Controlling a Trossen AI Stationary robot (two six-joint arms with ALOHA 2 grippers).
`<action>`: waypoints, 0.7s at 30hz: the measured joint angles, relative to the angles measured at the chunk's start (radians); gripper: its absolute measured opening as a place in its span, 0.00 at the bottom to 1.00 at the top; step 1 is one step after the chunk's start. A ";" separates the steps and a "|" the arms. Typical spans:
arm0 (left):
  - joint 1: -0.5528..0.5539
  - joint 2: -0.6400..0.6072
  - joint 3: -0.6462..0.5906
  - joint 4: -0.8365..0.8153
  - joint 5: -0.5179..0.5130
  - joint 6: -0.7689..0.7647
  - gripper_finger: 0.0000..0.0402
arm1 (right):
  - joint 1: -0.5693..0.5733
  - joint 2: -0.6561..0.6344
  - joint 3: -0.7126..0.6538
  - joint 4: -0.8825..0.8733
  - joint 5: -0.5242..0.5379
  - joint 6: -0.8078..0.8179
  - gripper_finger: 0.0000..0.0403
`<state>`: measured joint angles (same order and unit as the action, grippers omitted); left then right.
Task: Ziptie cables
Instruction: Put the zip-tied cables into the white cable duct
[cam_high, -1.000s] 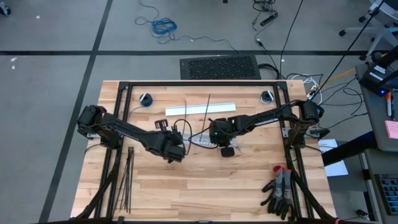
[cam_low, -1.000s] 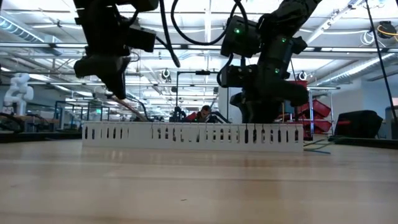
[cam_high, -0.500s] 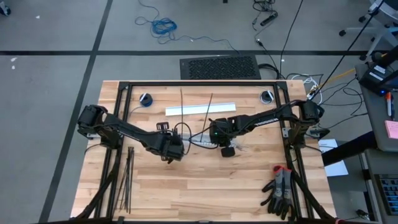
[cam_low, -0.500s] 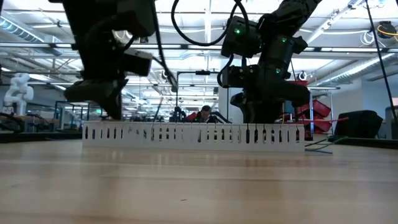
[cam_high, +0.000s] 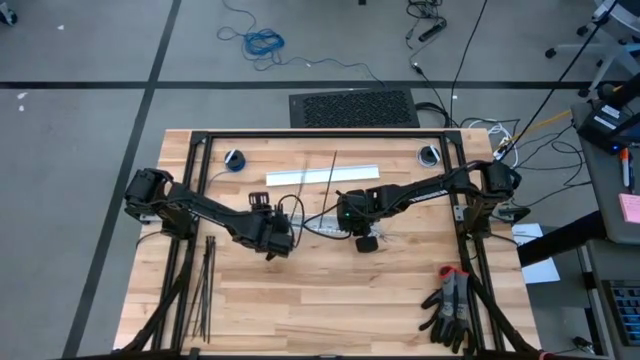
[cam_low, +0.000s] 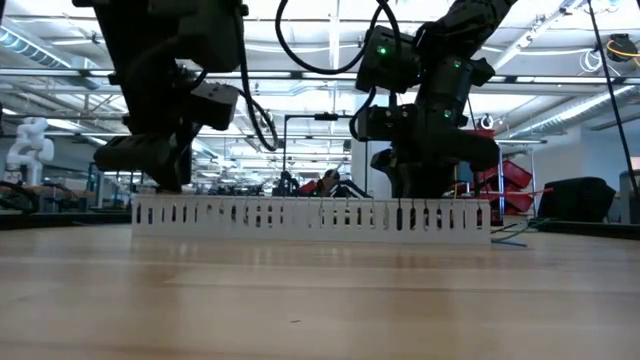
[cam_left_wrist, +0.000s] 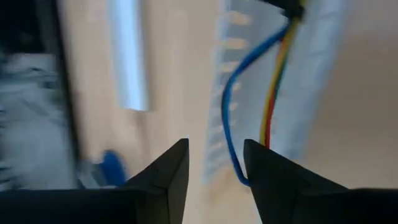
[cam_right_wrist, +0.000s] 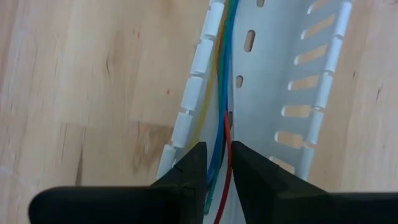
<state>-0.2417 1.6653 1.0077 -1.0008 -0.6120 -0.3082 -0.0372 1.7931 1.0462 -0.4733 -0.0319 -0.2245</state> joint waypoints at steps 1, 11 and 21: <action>0.000 0.000 0.002 -0.010 -0.035 0.005 0.38 | 0.000 0.000 0.000 -0.001 0.000 0.000 0.17; 0.008 0.000 0.013 0.051 -0.076 0.055 0.38 | 0.000 0.000 0.000 -0.010 0.001 0.004 0.17; 0.002 0.000 -0.018 0.137 0.021 0.055 0.38 | 0.000 0.000 0.000 -0.010 0.001 0.005 0.17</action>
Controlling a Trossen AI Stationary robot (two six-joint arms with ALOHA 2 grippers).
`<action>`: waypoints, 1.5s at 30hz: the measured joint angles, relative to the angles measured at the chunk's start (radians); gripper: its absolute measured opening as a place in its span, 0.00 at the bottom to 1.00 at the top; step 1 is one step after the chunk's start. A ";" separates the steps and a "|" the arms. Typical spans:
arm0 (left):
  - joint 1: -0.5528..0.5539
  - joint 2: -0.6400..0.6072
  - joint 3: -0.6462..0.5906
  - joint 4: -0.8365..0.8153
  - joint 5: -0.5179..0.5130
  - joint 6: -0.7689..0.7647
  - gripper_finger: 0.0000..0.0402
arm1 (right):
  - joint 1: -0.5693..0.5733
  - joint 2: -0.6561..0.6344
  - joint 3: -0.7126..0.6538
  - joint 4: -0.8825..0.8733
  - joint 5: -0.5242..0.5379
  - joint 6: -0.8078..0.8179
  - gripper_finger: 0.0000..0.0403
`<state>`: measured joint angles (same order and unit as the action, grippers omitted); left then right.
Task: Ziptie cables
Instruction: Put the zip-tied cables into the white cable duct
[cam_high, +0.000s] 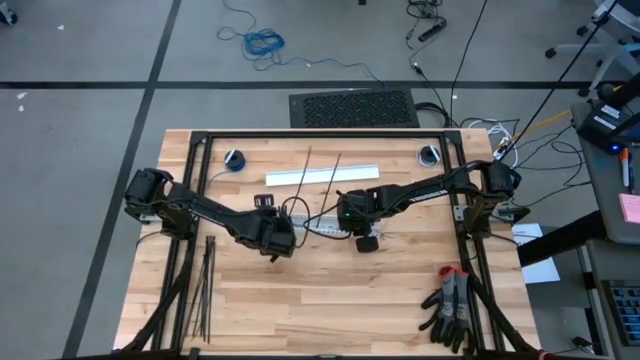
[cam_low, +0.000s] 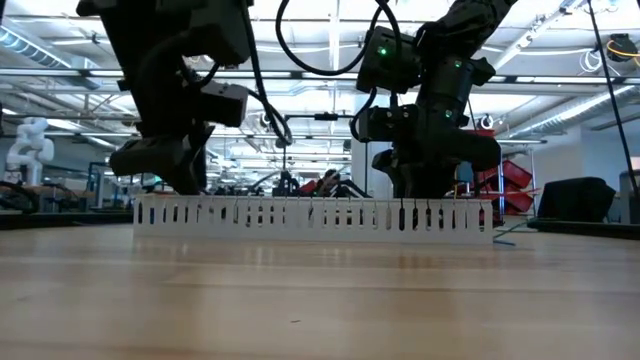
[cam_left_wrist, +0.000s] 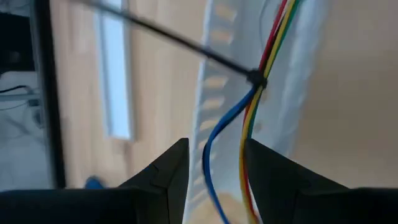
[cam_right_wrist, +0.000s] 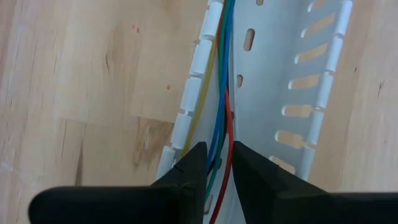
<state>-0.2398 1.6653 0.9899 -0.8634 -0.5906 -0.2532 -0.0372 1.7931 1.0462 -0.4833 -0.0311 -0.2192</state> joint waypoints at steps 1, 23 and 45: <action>0.000 -0.002 0.000 -0.029 -0.020 0.000 0.38 | 0.000 0.000 0.000 0.000 0.000 0.000 0.17; 0.003 -0.013 0.047 -0.139 -0.144 -0.028 0.38 | -0.003 -0.048 -0.004 -0.044 0.005 0.020 0.17; 0.003 -0.013 0.047 -0.224 -0.214 -0.056 0.38 | 0.080 -0.232 -0.002 -0.452 0.000 0.235 0.18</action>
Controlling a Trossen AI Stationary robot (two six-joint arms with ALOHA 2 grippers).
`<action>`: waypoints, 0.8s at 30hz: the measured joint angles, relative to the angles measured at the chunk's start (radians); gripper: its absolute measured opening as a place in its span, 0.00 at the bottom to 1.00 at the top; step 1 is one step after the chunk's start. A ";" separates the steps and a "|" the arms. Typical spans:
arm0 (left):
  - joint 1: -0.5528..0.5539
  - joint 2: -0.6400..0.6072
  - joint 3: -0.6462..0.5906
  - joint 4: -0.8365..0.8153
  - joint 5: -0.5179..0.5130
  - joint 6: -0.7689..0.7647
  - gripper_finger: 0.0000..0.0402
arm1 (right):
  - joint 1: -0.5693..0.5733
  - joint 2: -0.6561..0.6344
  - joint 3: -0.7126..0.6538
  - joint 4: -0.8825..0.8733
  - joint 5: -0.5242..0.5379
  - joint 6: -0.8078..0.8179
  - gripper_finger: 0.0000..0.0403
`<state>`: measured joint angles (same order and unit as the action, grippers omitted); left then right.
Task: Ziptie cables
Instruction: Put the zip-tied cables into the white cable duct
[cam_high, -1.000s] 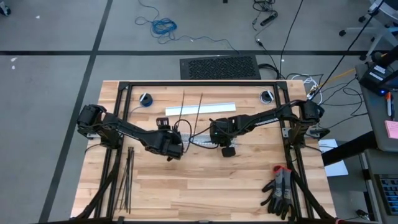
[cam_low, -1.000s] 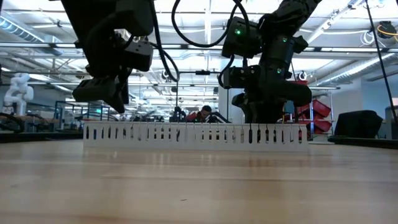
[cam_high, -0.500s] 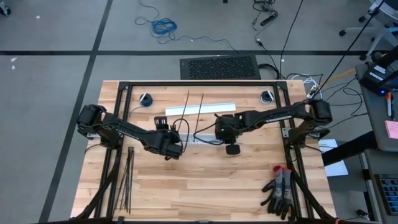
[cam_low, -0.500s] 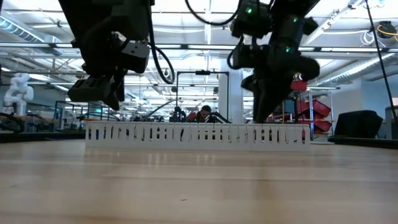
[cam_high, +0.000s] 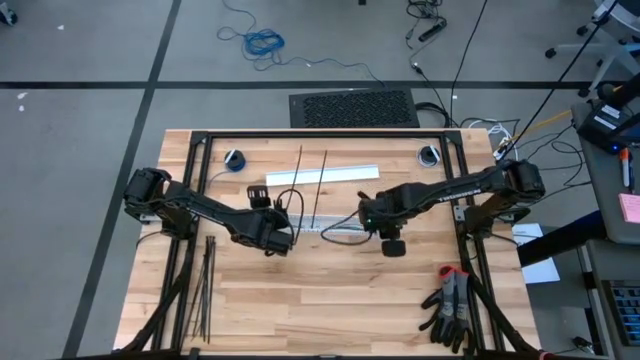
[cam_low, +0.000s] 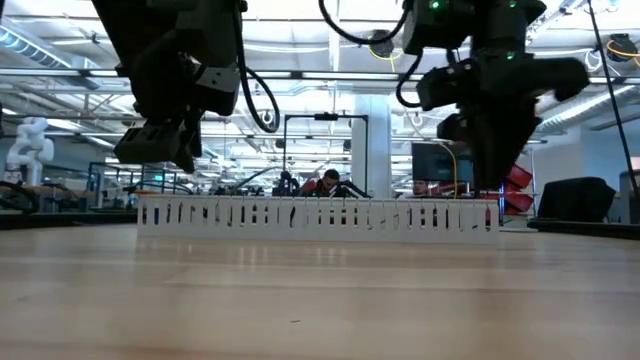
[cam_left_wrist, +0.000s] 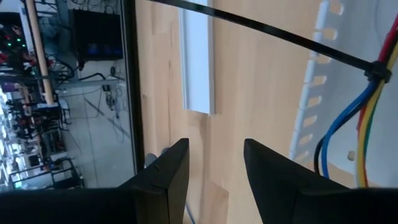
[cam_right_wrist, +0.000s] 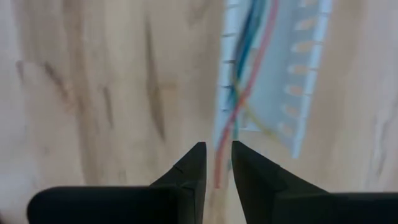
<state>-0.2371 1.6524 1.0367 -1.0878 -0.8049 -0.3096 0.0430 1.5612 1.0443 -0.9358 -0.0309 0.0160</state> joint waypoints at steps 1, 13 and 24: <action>0.000 0.000 0.000 0.001 -0.005 0.000 0.38 | 0.012 0.000 0.000 -0.001 -0.002 0.002 0.18; 0.000 0.000 0.000 0.005 -0.031 0.000 0.38 | 0.041 0.000 -0.022 0.015 0.079 0.034 0.19; 0.000 0.000 0.000 0.005 -0.040 0.001 0.38 | 0.035 0.000 -0.107 0.046 0.083 0.063 0.11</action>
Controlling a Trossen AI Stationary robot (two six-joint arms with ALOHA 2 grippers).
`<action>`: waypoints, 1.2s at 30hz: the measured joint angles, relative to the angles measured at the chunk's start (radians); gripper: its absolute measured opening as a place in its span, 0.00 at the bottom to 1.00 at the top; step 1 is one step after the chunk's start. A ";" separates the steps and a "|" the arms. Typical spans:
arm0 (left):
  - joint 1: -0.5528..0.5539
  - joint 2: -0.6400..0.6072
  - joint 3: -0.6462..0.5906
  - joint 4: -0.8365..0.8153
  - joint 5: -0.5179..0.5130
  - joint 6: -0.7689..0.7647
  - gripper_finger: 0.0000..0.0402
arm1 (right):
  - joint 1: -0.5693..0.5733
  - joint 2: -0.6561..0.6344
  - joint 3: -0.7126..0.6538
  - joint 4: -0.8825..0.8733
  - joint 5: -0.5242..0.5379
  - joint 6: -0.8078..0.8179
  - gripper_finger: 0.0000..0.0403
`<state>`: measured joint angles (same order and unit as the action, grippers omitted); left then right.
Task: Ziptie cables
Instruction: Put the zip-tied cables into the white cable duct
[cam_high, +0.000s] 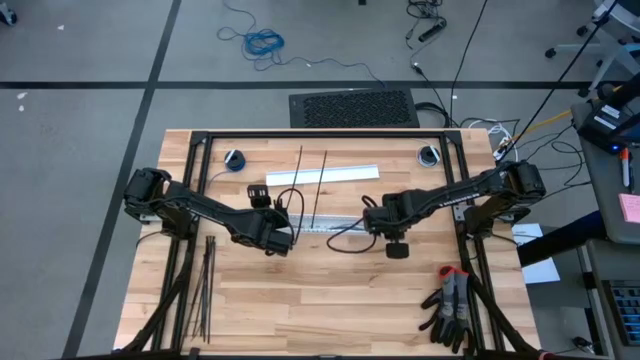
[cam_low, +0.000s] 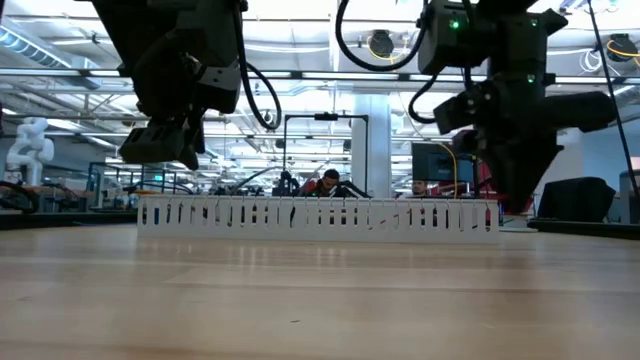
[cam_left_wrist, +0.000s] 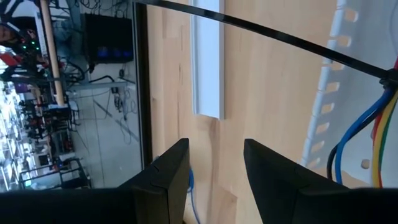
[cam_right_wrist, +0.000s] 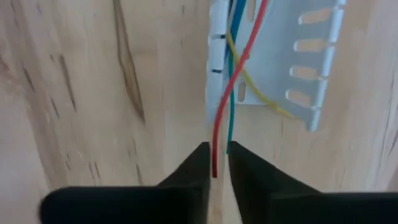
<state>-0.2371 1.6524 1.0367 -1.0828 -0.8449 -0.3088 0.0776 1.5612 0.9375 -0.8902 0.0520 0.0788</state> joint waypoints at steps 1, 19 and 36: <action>0.000 0.000 0.000 0.000 -0.004 0.000 0.38 | -0.001 0.000 -0.002 0.006 0.000 -0.002 0.07; 0.002 0.000 0.000 -0.111 -0.028 -0.071 0.38 | -0.045 0.000 -0.029 -0.066 0.000 0.012 0.00; -0.016 0.000 0.049 -0.156 -0.022 -0.136 0.38 | -0.072 0.000 -0.156 0.055 -0.001 0.035 0.00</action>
<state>-0.2527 1.6524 1.0855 -1.2385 -0.8669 -0.4446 0.0059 1.5608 0.7814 -0.8356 0.0513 0.1141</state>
